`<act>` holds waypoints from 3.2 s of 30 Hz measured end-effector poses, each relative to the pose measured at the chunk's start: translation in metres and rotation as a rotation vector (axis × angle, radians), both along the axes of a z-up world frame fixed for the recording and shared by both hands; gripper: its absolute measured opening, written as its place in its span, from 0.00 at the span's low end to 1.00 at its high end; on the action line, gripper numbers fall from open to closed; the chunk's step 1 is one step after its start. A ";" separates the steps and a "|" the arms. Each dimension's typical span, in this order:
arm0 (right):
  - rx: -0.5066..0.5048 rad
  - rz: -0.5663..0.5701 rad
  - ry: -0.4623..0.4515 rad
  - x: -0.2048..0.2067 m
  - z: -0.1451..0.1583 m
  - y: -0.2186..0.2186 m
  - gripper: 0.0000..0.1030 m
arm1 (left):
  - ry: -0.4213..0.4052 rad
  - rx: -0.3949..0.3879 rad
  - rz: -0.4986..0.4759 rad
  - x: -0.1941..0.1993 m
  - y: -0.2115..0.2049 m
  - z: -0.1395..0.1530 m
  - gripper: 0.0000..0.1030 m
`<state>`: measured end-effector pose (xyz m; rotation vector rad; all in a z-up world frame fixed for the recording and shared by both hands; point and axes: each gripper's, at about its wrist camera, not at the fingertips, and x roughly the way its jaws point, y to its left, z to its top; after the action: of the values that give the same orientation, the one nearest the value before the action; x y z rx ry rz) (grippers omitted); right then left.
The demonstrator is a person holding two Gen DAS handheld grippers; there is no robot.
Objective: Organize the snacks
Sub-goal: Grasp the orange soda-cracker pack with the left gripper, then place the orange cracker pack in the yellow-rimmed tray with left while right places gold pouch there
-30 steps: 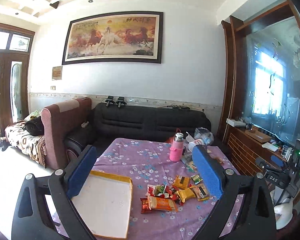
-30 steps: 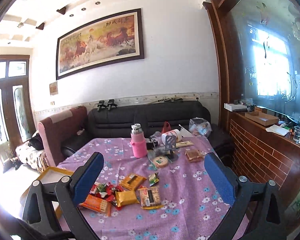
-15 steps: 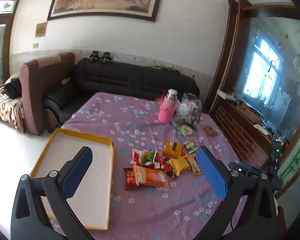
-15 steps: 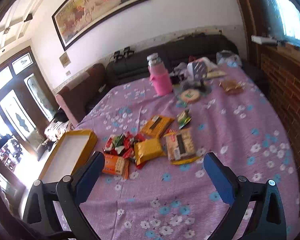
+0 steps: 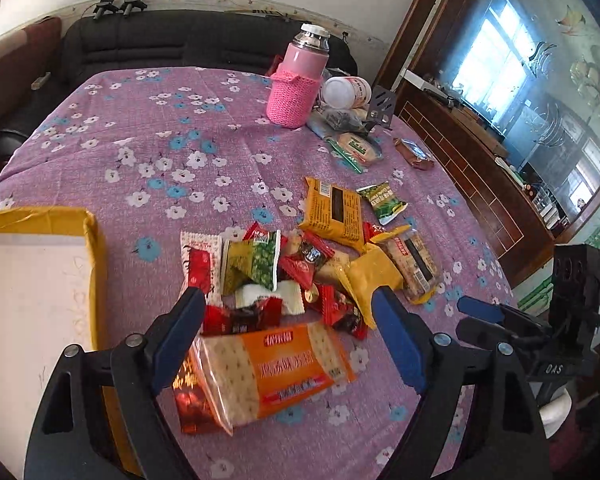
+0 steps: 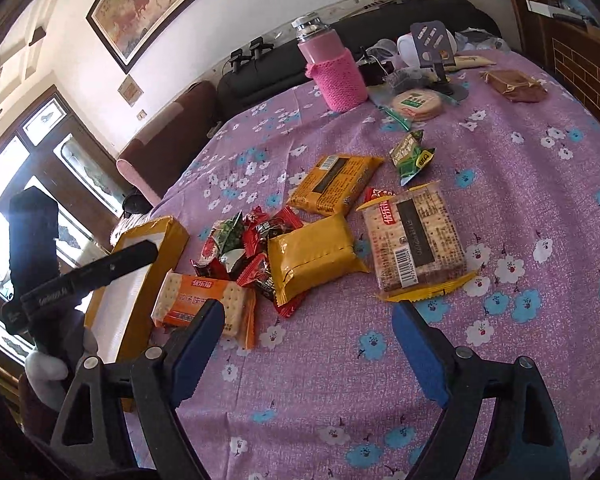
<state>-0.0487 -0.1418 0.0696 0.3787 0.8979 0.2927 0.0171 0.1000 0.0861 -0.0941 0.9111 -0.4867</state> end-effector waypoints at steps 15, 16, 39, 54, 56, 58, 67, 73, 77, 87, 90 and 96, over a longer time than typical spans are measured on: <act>0.031 0.000 -0.003 -0.008 0.001 -0.009 0.85 | 0.158 0.098 -0.232 -0.071 -0.046 -0.033 0.82; 0.035 -0.002 -0.002 -0.009 0.000 -0.009 0.85 | 0.132 0.130 -0.208 -0.074 -0.048 -0.034 0.82; 0.179 -0.298 0.217 0.079 -0.032 0.017 0.86 | -0.029 0.107 0.007 -0.113 -0.001 -0.029 0.53; 0.006 -0.294 0.179 0.067 -0.025 0.038 0.37 | -0.077 0.055 0.245 -0.134 0.111 0.001 0.53; 0.011 -0.271 0.138 0.055 -0.014 0.040 0.36 | -0.082 0.063 0.284 -0.138 0.126 0.004 0.53; 0.018 -0.244 0.094 0.044 0.000 0.043 0.36 | -0.086 0.077 0.327 -0.140 0.141 0.008 0.53; 0.114 0.174 -0.001 0.008 0.048 0.159 0.36 | -0.063 0.193 0.477 -0.123 0.199 -0.001 0.53; 0.099 0.423 0.071 0.001 0.023 0.265 0.36 | 0.008 0.220 0.520 -0.107 0.230 -0.027 0.53; 0.065 0.504 0.127 0.003 -0.003 0.315 0.36 | 0.034 0.227 0.529 -0.103 0.239 -0.035 0.53; 0.019 0.524 0.134 0.004 -0.022 0.357 0.44 | 0.005 0.161 0.591 -0.116 0.262 -0.015 0.56; 0.015 0.510 0.083 0.001 -0.009 0.345 0.45 | -0.036 0.124 0.597 -0.128 0.259 0.000 0.56; -0.028 0.430 -0.107 -0.020 0.040 0.276 0.60 | -0.151 0.067 0.534 -0.152 0.225 0.038 0.66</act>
<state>-0.0684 0.1346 0.1093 0.1383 0.8716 0.6891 -0.1348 0.3251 0.1236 -0.2298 0.7163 0.0335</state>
